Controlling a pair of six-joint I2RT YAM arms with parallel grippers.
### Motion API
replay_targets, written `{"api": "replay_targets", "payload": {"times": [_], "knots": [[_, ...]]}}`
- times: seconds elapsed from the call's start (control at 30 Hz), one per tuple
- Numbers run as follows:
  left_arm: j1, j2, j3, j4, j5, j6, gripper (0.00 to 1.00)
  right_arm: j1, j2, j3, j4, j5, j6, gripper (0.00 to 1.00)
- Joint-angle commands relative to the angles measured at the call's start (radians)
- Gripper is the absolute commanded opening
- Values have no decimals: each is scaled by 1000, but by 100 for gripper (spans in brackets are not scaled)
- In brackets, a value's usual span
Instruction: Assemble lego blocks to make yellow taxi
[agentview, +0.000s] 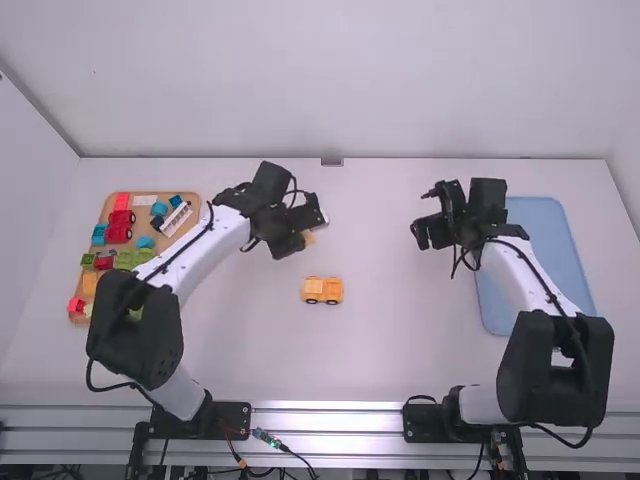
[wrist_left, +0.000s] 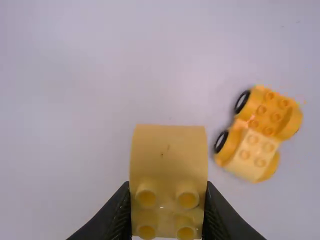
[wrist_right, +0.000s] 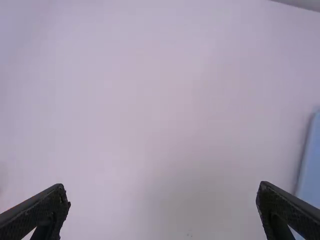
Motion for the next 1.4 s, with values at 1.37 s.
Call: {"api": "replay_targets", "payload": {"times": [1.37], "knots": [[-383, 448, 239, 32, -34, 20, 2, -132, -463, -380, 94, 95, 94, 99]]}}
